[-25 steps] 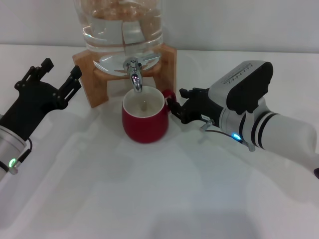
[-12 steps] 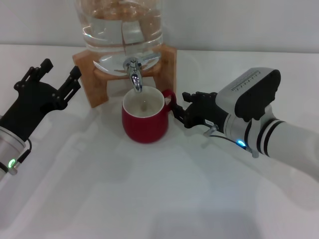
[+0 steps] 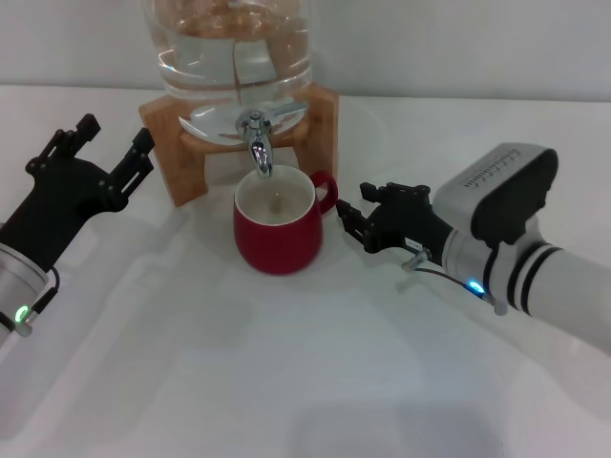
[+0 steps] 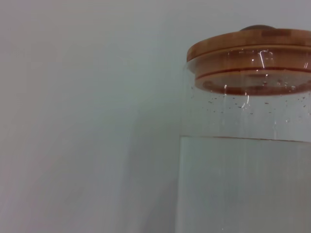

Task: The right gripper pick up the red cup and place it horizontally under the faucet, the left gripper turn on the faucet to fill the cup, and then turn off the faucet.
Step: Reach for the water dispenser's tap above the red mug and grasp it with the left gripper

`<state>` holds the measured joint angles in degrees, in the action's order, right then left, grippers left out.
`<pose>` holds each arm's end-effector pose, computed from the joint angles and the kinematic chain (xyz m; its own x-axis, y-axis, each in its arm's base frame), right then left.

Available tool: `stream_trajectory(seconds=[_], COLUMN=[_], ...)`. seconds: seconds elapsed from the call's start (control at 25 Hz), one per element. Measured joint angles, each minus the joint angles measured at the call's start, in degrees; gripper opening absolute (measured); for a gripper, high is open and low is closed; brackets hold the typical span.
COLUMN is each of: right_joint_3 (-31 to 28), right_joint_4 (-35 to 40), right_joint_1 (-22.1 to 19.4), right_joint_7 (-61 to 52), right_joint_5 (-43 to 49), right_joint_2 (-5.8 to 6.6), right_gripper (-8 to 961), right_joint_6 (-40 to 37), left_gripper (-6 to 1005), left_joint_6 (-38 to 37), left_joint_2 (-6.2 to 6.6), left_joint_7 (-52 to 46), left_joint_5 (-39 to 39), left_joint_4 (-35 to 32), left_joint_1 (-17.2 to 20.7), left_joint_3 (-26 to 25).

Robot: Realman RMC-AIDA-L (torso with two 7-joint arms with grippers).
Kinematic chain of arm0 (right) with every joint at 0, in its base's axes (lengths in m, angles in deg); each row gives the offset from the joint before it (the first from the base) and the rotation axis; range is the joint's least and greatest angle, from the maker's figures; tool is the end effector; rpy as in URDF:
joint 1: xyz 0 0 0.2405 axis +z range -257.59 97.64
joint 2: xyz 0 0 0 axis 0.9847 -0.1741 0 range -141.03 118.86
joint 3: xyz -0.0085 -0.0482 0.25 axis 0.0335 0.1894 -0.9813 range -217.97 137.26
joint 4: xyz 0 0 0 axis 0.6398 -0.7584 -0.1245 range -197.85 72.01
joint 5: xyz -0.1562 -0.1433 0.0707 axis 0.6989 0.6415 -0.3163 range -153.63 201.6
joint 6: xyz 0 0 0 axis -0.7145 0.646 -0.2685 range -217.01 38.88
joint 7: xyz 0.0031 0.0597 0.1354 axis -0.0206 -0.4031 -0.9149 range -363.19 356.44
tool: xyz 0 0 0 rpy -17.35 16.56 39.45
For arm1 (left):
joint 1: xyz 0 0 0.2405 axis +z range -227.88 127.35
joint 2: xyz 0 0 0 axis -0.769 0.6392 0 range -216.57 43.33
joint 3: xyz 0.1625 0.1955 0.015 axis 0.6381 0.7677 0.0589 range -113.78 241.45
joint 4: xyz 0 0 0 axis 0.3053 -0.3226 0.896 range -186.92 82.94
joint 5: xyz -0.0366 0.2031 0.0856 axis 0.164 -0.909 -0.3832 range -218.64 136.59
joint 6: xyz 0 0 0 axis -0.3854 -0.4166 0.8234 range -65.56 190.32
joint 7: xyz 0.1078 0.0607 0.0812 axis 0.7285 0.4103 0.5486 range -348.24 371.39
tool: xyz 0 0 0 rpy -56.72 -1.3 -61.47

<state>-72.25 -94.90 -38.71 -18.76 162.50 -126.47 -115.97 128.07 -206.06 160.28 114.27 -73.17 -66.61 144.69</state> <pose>0.1988 0.3868 -0.1424 0.8226 -0.2627 -0.5043 -0.5331 -0.6649 -0.5232 -0.3246 0.3278 -0.0116 0.6476 -0.0185 0.7617 0.6958 -0.3930 -0.6012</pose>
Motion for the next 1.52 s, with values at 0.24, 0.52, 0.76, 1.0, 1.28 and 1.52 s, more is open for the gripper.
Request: stream_trajectory(seconds=[0.24, 0.52, 0.76, 1.0, 1.28, 1.52], right_joint_3=[-0.85, -7.44, -13.64, -15.96, -17.67, -19.24], right_joint_4=[-0.02, -0.02, 0.82, 5.46, 11.62, 12.76], right_joint_1=[-3.19, -9.09, -14.42, -16.87, -17.97, -19.64], right_joint_7=[0.11, 0.12, 0.12, 0.11, 0.1, 0.09], right_joint_5=[1.87, 8.92, 12.8, 12.97, 12.37, 11.99], right_joint_2=[0.25, 0.43, 0.61, 0.35, 0.02, -0.02], right_gripper=[407, 407, 406, 406, 407, 409], right_joint_6=[-3.87, -10.09, -17.4, -26.48, -34.47, -38.45], left_gripper=[756, 756, 756, 757, 757, 757], left_joint_6=[-0.11, 0.1, -0.04, -0.07, -0.1, 0.44], left_joint_2=[0.0, -0.07, -0.09, -0.1, -0.09, -0.13], left_joint_7=[0.09, 1.4, 1.41, 1.41, 1.41, 1.41], left_joint_5=[0.0, 0.0, 0.0, 0.66, 0.92, 0.92], left_joint_4=[0.01, 0.72, 0.76, 0.79, 0.79, 0.8], left_joint_1=[0.0, 0.24, 0.09, -0.04, -0.23, -0.26], left_joint_3=[-0.27, -1.45, -1.44, -1.41, -1.4, -1.41])
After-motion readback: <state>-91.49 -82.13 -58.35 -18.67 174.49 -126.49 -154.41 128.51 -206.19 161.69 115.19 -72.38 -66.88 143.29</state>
